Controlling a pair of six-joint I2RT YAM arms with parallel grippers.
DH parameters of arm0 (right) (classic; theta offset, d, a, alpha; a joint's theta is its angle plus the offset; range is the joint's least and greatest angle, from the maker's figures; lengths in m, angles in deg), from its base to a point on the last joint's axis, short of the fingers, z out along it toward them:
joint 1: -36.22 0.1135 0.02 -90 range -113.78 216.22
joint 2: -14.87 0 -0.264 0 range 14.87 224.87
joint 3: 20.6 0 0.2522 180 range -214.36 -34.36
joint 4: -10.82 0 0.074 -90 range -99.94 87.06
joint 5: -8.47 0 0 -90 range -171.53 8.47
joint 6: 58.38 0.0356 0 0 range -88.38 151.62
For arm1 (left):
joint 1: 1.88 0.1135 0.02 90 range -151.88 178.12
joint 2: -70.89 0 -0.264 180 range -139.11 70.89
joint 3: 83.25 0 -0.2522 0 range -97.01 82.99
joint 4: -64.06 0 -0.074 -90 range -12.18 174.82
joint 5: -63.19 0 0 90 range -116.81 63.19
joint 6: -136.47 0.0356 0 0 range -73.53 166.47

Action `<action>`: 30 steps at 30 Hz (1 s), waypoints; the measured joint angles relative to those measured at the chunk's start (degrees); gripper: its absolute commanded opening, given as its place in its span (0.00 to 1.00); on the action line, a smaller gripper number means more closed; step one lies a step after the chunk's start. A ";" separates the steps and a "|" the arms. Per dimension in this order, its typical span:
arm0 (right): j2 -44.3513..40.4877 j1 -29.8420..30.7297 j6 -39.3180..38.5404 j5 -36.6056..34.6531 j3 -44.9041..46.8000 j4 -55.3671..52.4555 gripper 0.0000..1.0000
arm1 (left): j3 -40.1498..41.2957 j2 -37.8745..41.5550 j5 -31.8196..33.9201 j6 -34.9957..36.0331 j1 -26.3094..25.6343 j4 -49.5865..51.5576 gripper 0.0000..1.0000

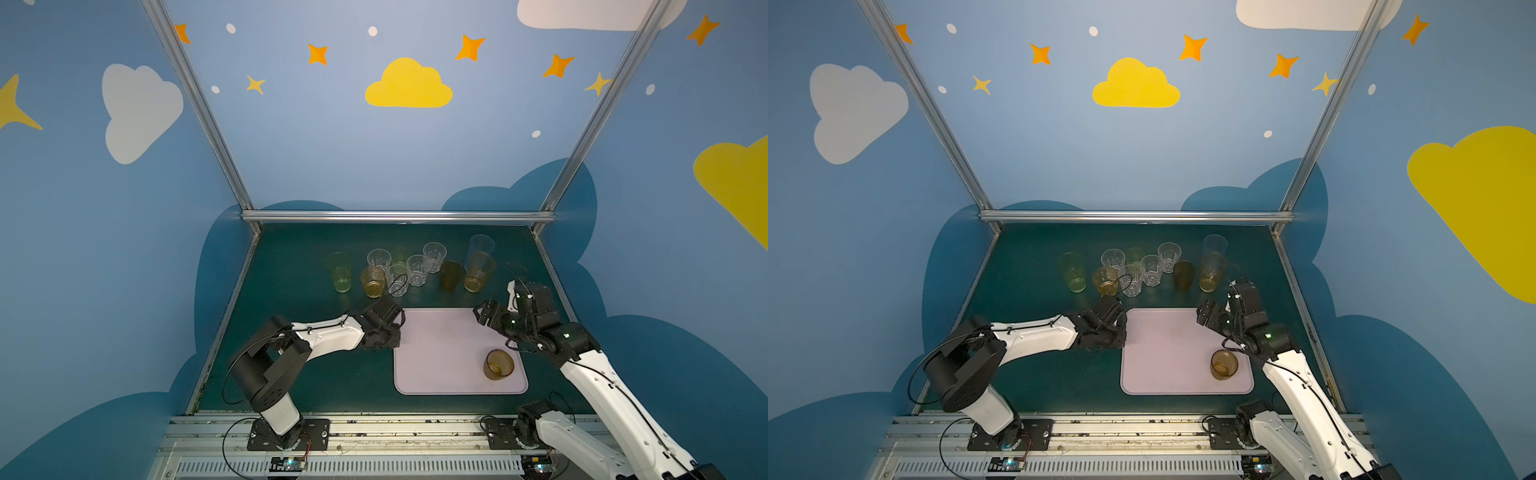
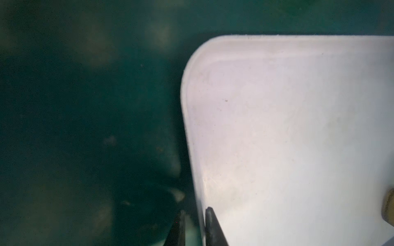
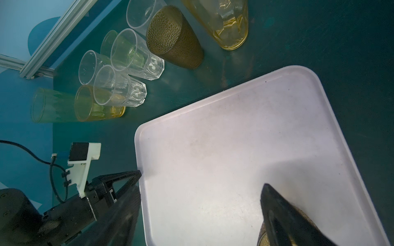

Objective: Place the glasses into the tray
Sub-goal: Move the tray to the center of the table.

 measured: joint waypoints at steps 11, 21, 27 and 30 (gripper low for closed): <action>0.39 -0.02 0.20 -0.46 0.37 0.13 0.88 | -0.31 0.00 0.96 -1.03 -0.15 0.68 0.20; 0.28 -0.24 0.20 -0.61 0.90 0.15 0.88 | -0.31 0.00 1.09 -1.86 -0.28 0.68 0.16; -0.68 -0.28 0.26 -1.01 1.14 0.15 0.88 | -0.42 -0.15 1.09 -2.16 -0.39 0.63 0.15; -0.98 -0.28 0.35 -1.09 1.27 0.13 0.88 | -0.42 -0.15 1.09 -2.23 -0.37 0.59 0.15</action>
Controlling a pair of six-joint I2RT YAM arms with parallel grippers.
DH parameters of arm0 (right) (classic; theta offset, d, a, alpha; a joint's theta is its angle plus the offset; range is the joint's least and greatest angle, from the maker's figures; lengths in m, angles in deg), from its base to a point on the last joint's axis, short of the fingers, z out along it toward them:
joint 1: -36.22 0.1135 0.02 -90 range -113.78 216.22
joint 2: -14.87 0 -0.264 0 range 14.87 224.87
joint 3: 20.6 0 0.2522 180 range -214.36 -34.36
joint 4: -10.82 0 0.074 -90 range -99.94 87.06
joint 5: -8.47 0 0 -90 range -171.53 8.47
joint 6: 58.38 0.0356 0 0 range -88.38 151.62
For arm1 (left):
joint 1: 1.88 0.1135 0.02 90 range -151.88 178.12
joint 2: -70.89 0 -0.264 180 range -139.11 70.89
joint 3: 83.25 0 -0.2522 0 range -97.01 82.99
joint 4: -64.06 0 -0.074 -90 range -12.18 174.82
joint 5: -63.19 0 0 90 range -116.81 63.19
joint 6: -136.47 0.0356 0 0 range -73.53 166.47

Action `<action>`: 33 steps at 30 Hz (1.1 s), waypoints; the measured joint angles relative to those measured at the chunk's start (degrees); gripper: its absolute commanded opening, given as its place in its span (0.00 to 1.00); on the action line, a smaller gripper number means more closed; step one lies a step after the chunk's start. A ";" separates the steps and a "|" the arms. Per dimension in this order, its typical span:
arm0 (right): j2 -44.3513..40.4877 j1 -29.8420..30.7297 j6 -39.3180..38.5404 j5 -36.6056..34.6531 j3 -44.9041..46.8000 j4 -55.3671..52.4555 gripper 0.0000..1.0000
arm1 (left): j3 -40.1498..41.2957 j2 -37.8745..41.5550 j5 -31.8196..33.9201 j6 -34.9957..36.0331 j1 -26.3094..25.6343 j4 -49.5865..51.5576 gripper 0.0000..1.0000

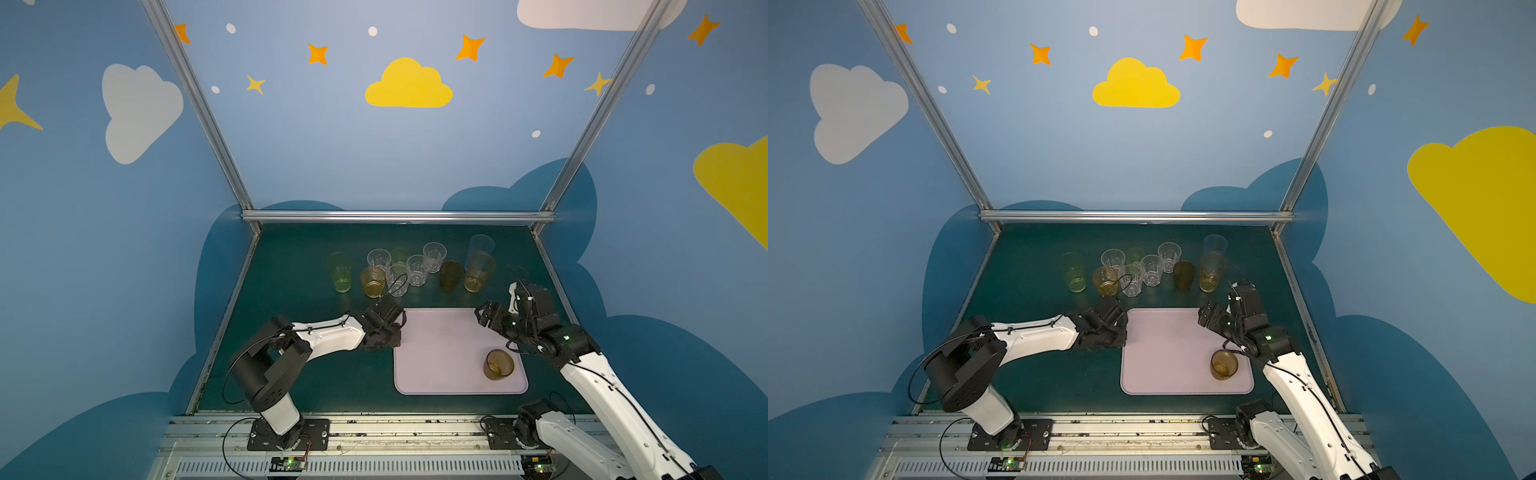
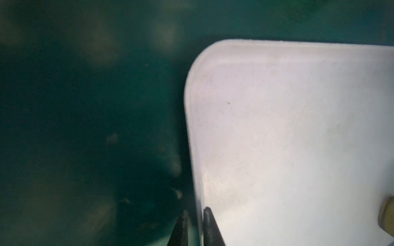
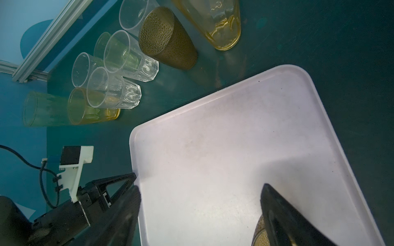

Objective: Place the glasses into the tray
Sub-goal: Move the tray to the center of the table.

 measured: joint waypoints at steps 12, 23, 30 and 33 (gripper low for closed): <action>-0.39 -0.24 0.09 -0.42 0.39 0.00 0.88 | -0.76 -1.77 0.09 -0.79 -0.04 -0.59 0.13; -0.68 -0.37 0.26 -0.92 0.66 -0.04 0.88 | -0.24 -1.53 0.24 -1.05 0.00 -1.07 0.15; -0.70 -0.52 0.35 -0.98 1.18 -0.07 0.88 | 1.05 -0.57 0.50 -1.01 1.53 -0.98 0.11; -0.72 -0.61 0.50 -1.11 1.27 -0.07 0.88 | 1.75 0.02 0.13 -0.96 2.84 -1.07 0.11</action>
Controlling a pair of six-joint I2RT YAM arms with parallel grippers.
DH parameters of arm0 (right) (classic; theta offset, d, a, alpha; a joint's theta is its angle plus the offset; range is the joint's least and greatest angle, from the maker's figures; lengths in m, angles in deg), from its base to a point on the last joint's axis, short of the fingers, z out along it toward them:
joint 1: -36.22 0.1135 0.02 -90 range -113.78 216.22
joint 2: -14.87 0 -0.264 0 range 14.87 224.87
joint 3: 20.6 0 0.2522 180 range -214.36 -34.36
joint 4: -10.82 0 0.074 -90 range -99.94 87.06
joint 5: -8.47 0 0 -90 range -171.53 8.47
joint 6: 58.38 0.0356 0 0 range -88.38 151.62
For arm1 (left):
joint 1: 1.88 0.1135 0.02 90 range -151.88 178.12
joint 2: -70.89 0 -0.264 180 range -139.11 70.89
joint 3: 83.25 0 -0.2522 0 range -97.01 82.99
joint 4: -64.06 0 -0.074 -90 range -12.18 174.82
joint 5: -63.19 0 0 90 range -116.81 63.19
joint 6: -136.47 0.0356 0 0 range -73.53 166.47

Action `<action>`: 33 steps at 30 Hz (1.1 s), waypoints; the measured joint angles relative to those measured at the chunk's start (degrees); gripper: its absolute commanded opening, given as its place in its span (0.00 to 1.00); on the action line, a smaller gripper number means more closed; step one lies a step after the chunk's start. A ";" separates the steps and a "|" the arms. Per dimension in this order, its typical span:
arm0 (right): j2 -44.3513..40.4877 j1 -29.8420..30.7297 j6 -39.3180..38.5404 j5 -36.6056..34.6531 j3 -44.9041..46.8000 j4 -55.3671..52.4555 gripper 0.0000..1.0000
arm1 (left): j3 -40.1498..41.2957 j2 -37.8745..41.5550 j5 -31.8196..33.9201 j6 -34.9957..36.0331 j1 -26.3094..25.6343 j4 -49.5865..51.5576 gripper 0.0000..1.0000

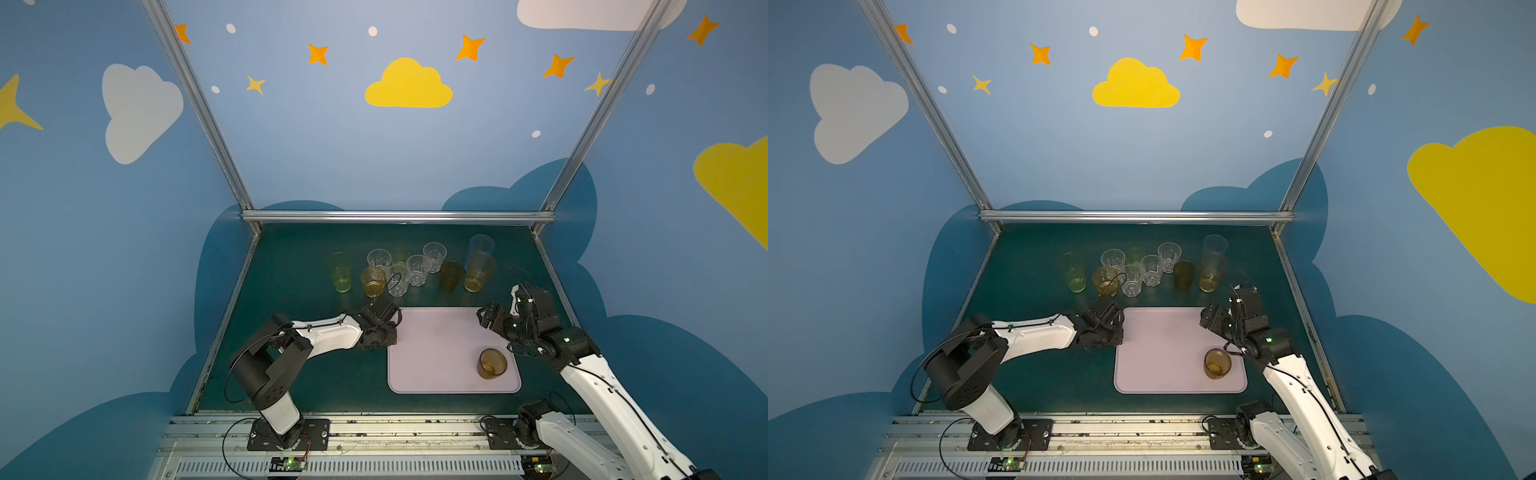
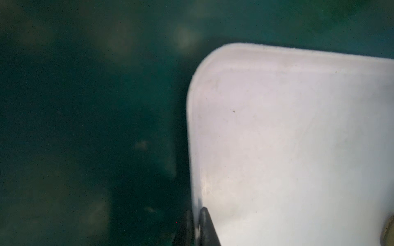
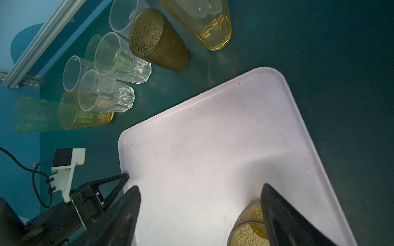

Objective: Place the glasses into the tray
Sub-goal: Move the tray to the center of the table.

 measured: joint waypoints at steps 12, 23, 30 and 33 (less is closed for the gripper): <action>-0.13 -0.50 0.76 -0.17 0.02 0.00 0.88 | 4.39 4.83 0.02 2.21 6.36 1.90 0.14; 1.49 -0.61 1.05 0.37 0.02 0.07 0.88 | 6.73 8.11 1.25 3.65 12.57 4.22 0.21; 2.73 -0.61 1.11 0.52 0.00 0.07 0.88 | 7.54 10.12 1.84 4.26 13.94 4.76 0.32; 3.50 -0.63 1.44 0.87 -0.11 0.07 0.88 | 7.48 11.23 2.29 4.81 14.51 5.33 0.43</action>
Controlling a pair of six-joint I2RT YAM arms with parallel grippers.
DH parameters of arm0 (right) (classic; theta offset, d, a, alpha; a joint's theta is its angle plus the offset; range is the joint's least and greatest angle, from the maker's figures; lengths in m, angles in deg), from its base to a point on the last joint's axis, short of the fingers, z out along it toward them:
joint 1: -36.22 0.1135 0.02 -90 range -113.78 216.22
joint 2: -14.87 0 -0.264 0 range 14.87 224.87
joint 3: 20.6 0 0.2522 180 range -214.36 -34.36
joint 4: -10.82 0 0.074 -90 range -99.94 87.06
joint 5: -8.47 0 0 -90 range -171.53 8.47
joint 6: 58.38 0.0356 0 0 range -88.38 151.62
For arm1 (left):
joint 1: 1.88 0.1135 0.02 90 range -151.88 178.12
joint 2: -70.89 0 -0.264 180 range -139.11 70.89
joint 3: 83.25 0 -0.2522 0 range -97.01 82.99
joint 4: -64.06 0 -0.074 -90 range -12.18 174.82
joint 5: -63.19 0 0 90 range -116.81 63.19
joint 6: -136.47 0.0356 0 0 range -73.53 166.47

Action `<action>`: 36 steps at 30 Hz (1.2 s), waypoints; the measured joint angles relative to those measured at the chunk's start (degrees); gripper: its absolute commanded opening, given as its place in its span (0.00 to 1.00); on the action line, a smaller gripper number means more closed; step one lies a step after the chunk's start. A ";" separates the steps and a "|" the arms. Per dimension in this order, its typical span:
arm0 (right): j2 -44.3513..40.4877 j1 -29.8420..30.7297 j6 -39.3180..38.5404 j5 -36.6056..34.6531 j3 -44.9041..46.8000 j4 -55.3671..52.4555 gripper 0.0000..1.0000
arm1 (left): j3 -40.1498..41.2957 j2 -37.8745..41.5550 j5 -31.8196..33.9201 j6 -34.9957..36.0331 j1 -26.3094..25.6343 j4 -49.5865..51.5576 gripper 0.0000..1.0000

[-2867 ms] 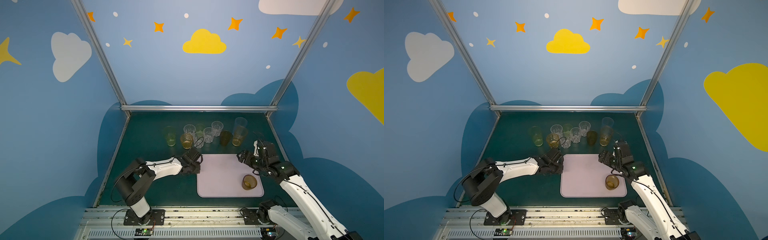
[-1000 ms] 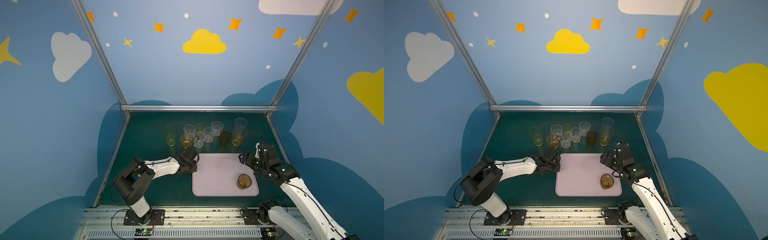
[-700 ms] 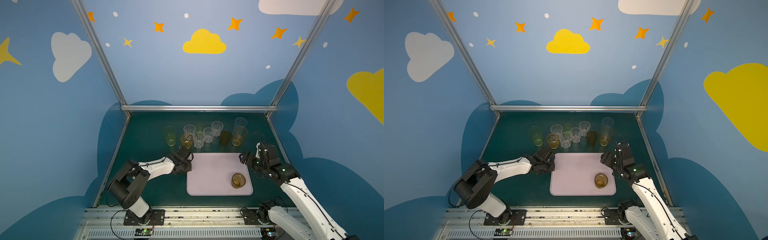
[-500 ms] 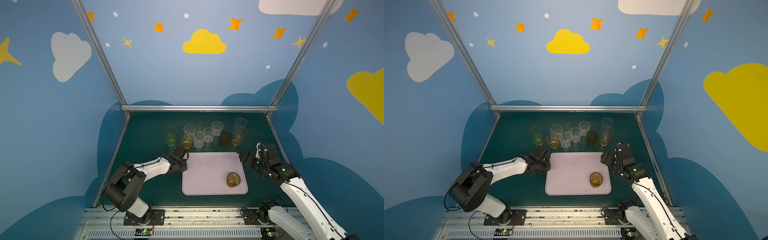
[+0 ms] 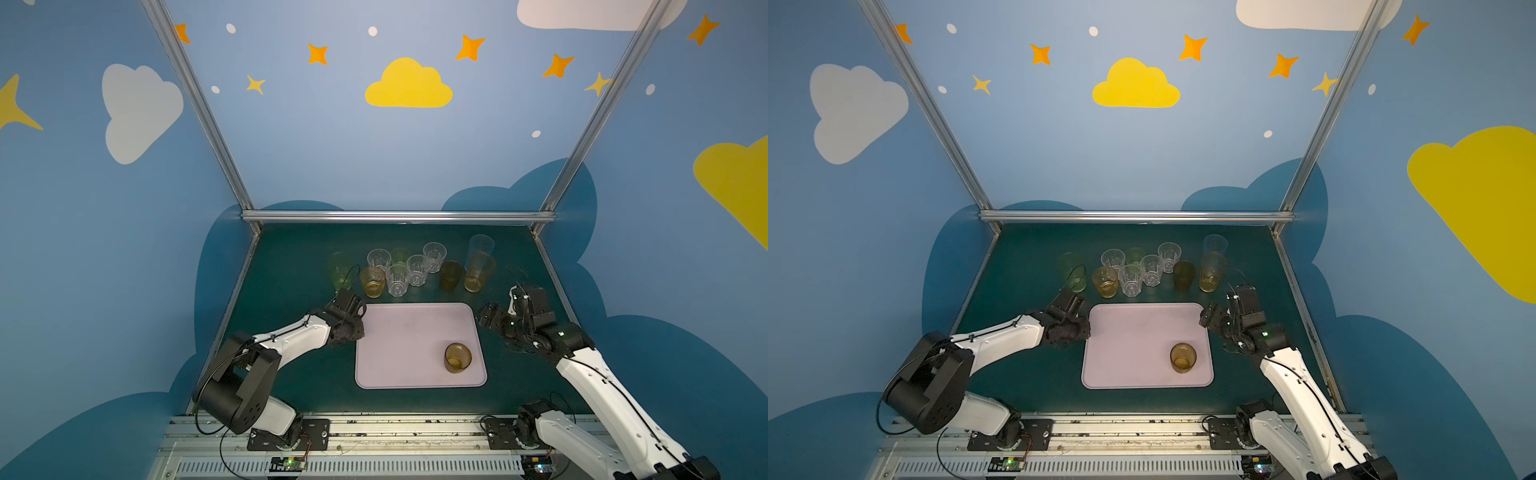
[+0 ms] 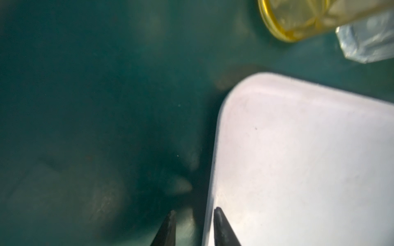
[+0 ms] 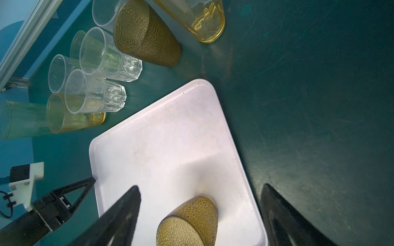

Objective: Place the glasses into the tray
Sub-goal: Move the tray to the center of the table, then pick up the glass from the top-center of the table.

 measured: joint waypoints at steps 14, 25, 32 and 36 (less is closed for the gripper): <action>9.09 -0.28 1.20 5.55 -4.94 0.37 0.86 | 0.37 15.43 1.55 -0.35 0.28 0.35 1.00; 25.77 0.20 -7.58 11.08 -24.28 -1.66 0.63 | 4.81 20.65 -0.52 -0.26 0.66 -4.24 1.00; 36.33 2.47 -14.75 11.23 -34.32 -2.05 0.47 | 6.62 23.26 -3.56 -0.09 0.66 -7.80 1.00; 40.96 3.58 -17.31 11.32 -38.14 -2.23 0.46 | 8.28 24.61 -5.79 -0.13 0.66 -10.05 1.00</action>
